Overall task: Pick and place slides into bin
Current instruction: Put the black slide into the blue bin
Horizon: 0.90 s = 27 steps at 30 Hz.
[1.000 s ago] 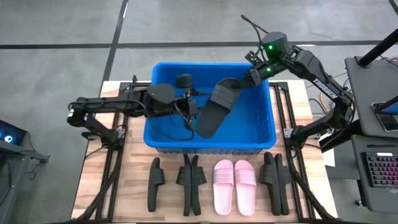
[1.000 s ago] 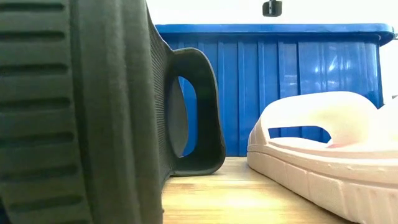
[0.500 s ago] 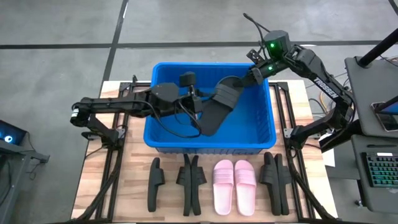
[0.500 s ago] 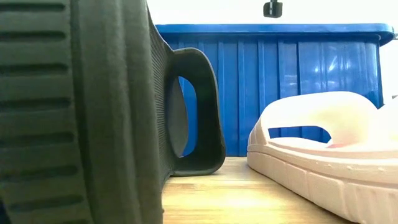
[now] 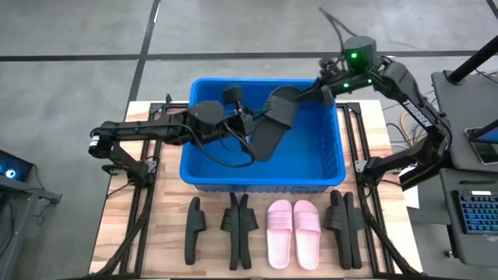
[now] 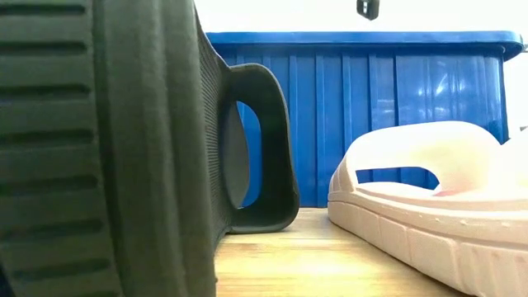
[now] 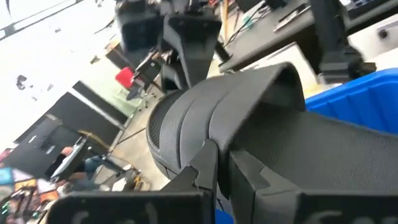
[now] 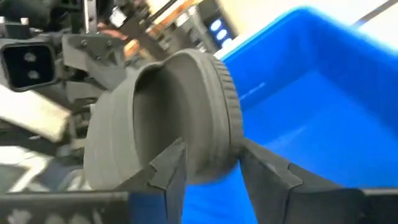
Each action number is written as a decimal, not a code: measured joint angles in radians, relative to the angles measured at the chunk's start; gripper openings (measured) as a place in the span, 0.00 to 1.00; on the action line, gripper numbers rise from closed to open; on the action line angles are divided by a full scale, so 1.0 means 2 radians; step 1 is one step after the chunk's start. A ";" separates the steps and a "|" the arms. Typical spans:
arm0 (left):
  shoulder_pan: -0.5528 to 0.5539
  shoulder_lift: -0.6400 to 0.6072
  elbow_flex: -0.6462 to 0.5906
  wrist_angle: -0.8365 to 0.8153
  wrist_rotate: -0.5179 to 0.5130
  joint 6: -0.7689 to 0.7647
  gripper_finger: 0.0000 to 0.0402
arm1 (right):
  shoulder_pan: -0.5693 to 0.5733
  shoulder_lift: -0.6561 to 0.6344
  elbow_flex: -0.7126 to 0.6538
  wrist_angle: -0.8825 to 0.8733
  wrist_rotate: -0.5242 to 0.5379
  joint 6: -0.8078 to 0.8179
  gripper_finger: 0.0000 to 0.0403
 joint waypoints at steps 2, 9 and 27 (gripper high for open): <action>0.001 -0.001 0.000 -0.003 -0.015 0.000 0.00 | -0.005 -0.009 0.000 -0.002 0.025 -0.018 0.36; 0.016 0.003 0.000 -0.011 -0.053 -0.047 0.00 | 0.003 -0.053 0.000 -0.003 0.120 -0.078 0.37; 0.033 0.049 0.005 0.051 -0.096 -0.079 0.00 | 0.274 -0.067 0.000 -0.003 0.499 -0.333 0.32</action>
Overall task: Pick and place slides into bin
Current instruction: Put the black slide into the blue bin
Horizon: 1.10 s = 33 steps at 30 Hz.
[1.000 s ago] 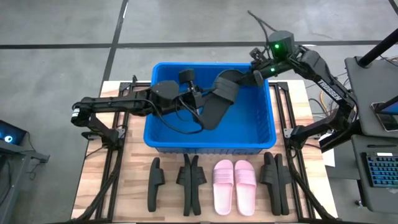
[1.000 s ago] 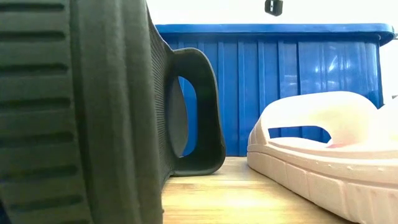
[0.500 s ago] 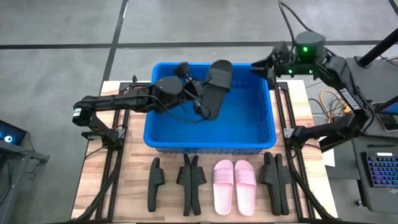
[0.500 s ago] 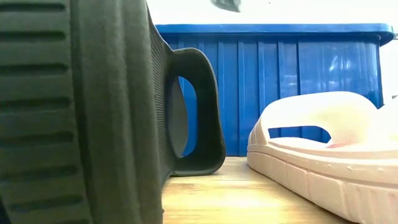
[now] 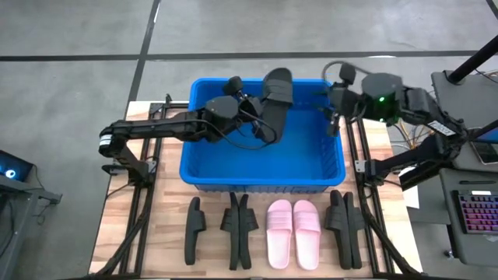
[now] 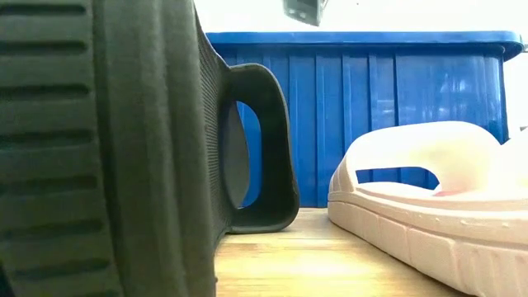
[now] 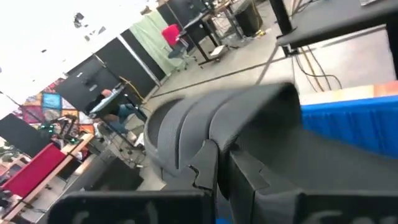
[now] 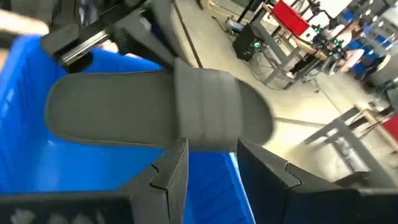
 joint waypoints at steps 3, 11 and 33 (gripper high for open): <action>0.000 0.002 0.000 -0.005 -0.020 0.001 0.00 | 0.012 0.010 0.000 0.005 0.036 0.000 0.33; 0.000 0.013 0.000 0.002 -0.053 0.000 0.00 | 0.014 0.040 0.000 0.008 0.045 -0.034 0.38; -0.001 0.014 -0.002 0.025 -0.020 0.000 0.00 | 0.010 0.098 0.000 0.060 0.060 -0.159 0.50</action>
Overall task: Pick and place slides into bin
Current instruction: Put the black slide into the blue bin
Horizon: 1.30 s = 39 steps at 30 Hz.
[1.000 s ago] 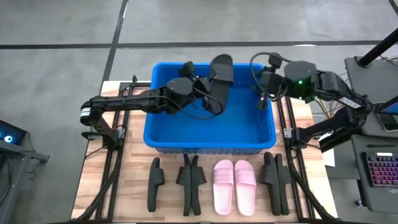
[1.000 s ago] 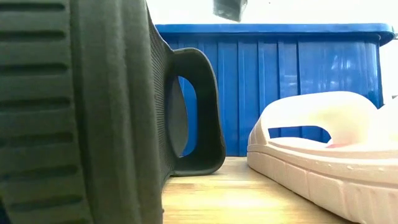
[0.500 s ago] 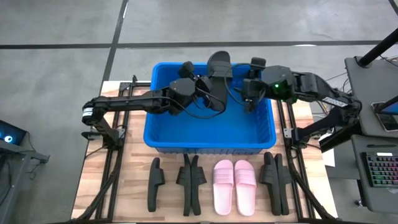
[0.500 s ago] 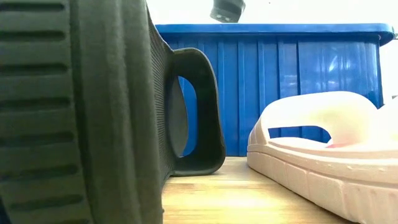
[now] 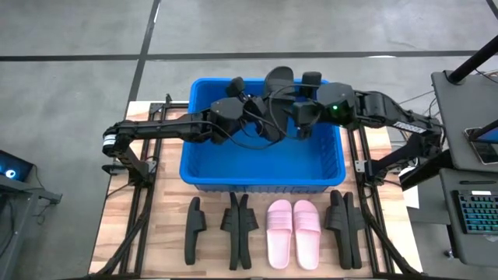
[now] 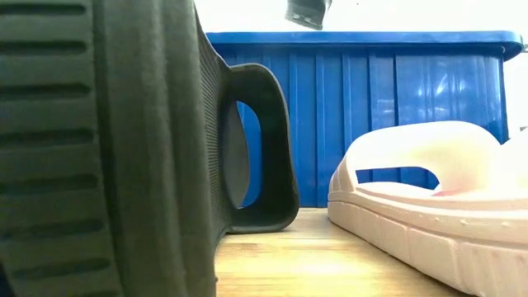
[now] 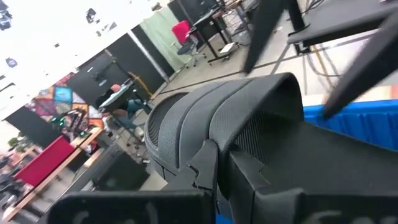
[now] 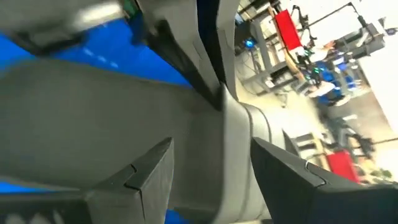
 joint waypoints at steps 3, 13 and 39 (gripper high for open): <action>0.000 0.000 0.000 0.000 0.012 0.000 0.00 | 0.000 0.006 0.000 0.001 0.049 -0.020 0.50; 0.001 -0.003 0.002 0.003 0.035 0.001 0.00 | -0.009 0.013 0.000 0.002 0.092 -0.038 0.50; 0.000 -0.010 0.001 0.009 0.077 -0.024 0.24 | -0.019 0.003 0.000 0.000 0.124 -0.040 0.03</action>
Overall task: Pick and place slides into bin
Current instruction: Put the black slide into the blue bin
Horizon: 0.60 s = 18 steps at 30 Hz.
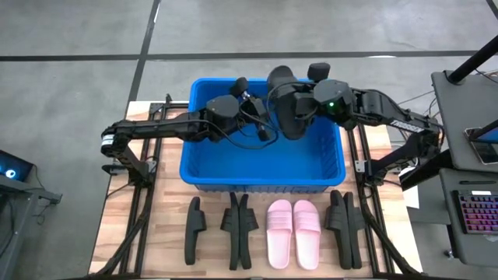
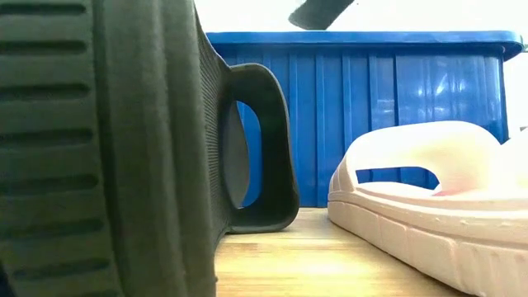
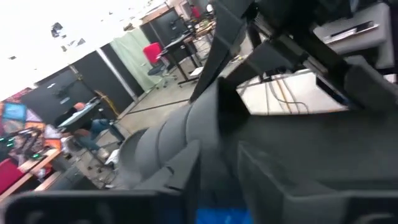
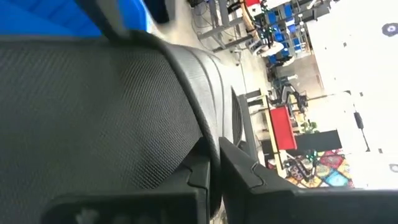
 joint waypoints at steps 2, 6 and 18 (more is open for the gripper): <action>0.000 -0.006 0.000 -0.003 -0.013 0.000 0.34 | -0.004 -0.010 0.000 -0.002 0.000 0.001 0.03; 0.002 -0.033 -0.001 -0.040 -0.028 -0.002 0.48 | -0.018 -0.034 0.000 -0.022 -0.001 0.031 0.02; 0.002 -0.130 -0.005 -0.113 -0.029 -0.066 0.56 | -0.062 -0.045 -0.008 -0.150 -0.038 0.151 0.02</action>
